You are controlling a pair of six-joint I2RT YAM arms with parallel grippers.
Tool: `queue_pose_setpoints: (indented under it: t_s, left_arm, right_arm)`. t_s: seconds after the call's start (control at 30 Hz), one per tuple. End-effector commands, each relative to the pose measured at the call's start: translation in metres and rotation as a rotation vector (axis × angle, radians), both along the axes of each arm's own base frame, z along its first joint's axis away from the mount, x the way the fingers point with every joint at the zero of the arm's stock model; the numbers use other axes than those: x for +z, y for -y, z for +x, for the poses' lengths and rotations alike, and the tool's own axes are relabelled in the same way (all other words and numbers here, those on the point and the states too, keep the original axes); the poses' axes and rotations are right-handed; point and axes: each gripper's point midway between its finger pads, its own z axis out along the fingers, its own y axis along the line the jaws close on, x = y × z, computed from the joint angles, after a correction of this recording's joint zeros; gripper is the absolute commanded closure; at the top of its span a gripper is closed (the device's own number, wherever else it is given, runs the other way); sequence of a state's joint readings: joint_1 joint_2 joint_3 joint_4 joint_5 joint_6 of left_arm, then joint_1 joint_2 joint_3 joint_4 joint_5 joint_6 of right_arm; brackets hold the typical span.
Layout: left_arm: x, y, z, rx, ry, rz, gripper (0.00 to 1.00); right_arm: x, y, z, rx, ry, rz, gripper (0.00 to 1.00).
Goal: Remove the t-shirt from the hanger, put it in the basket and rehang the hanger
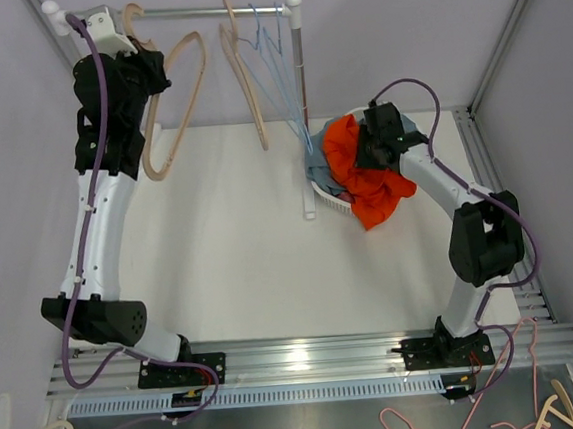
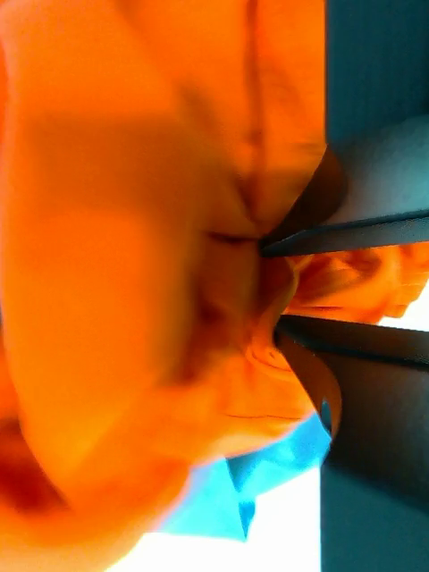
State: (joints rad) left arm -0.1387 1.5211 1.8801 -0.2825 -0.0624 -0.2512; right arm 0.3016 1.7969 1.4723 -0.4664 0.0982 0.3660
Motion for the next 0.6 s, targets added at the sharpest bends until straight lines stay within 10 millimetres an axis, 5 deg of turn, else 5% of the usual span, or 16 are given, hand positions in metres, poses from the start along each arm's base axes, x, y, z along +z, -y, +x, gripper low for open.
queue_pose_setpoints:
  t_s: [0.0,0.17,0.23,0.37,0.5,0.53,0.57]
  left_arm:
    - [0.046,0.015,-0.007,-0.066,0.156,0.026,0.99]
    - [0.048,0.021,-0.006,-0.066,0.168,0.050,0.99]
    - [0.053,0.020,-0.005,-0.055,0.174,0.064,0.99]
    - [0.057,0.022,-0.004,-0.048,0.193,0.090,0.99]
    - [0.062,0.027,0.007,-0.049,0.215,0.104,0.99]
    - [0.082,0.028,0.001,-0.057,0.242,0.096,0.99]
    - [0.066,0.035,0.019,-0.071,0.201,0.099,0.99]
  right_arm:
    - [0.057,0.018,-0.007,-0.034,0.076,-0.125,0.62]
    - [0.086,0.015,-0.006,-0.020,0.125,-0.125,0.37]
    - [0.098,0.020,-0.006,-0.037,0.137,-0.141,0.36]
    - [0.124,0.023,-0.012,-0.050,0.204,-0.123,0.04]
    - [0.148,0.015,-0.021,-0.004,0.250,-0.090,0.01]
    - [0.153,0.015,-0.023,-0.002,0.257,-0.091,0.01]
    - [0.164,0.017,-0.025,-0.005,0.278,-0.086,0.00]
